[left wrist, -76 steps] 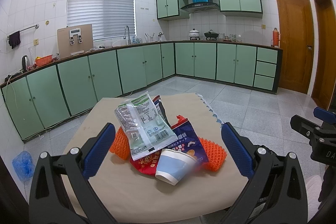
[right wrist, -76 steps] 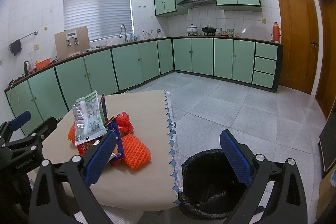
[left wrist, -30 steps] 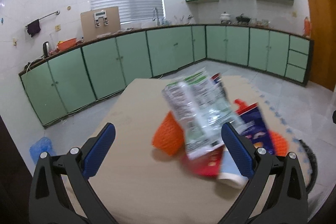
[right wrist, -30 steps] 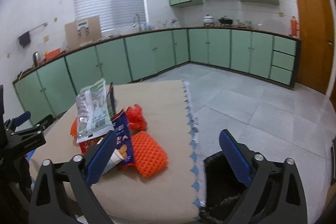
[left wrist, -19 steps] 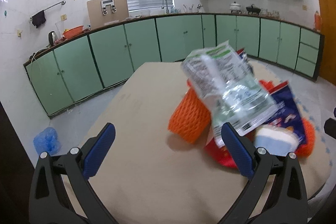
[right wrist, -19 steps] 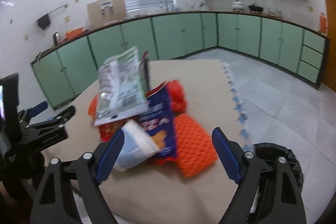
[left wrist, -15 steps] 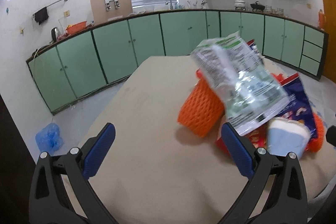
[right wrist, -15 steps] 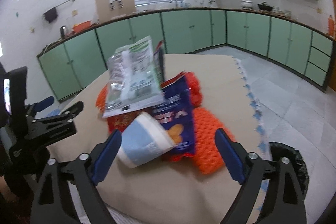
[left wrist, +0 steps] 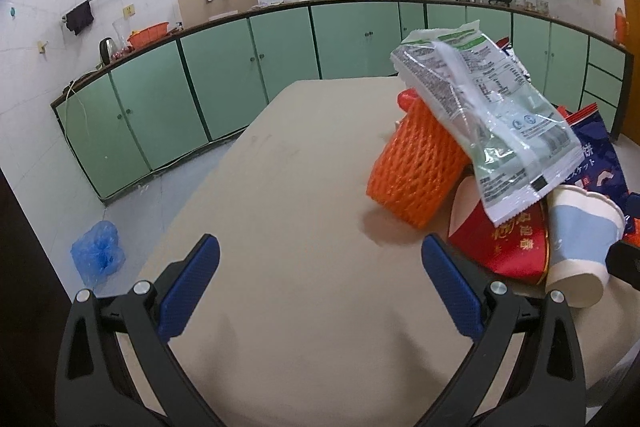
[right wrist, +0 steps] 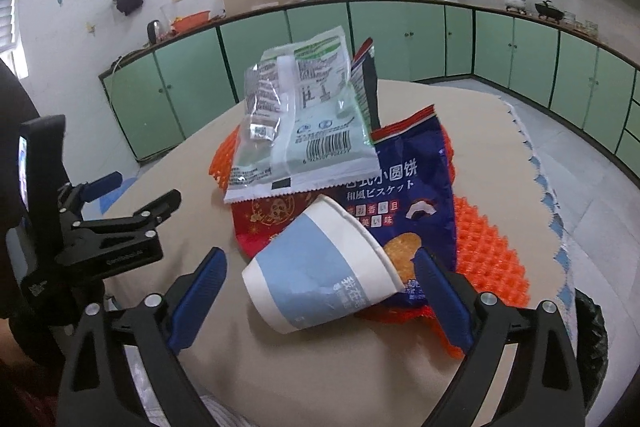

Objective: Collect trash
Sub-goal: 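Grasp the blue-white paper cup with the right gripper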

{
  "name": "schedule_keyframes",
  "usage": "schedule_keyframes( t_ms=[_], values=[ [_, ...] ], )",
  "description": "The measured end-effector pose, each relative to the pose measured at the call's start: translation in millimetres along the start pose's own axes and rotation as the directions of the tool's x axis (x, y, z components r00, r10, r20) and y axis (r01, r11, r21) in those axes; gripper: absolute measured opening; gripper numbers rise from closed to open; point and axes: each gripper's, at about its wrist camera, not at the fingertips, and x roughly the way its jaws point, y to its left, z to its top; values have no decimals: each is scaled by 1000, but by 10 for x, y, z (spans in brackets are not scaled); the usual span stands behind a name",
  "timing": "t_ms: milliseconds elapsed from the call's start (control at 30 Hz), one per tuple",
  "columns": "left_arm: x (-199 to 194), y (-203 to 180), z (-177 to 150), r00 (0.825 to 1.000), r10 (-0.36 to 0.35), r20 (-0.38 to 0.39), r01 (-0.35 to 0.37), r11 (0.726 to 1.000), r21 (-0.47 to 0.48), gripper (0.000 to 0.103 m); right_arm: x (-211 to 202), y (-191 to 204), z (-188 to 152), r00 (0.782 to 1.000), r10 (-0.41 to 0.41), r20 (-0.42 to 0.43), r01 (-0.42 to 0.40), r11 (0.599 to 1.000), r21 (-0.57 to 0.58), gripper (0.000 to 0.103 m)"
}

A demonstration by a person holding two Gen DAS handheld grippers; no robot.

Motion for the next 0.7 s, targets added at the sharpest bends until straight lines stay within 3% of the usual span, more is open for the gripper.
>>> schedule_keyframes(
  t_ms=[467, 533, 567, 700],
  values=[
    [81, 38, -77, 1000, -6, -12, 6, 1000, -5, 98, 264, 33, -71, 996, -5, -87, -2, 996, -84, 96],
    [77, 27, -75, 1000, -9, -10, 9, 1000, -4, 98, 268, 56, -86, 996, -6, -94, -4, 995, -102, 90],
    [73, 16, -82, 1000, -11, -9, 11, 1000, -4, 98, 275, 59, -97, 994, 14, -106, -25, 994, -106, 81],
    [60, -28, -71, 1000, -24, -8, 24, 1000, 0, 98, 242, 20, -131, 992, 46, -118, -56, 995, -86, 79]
  ],
)
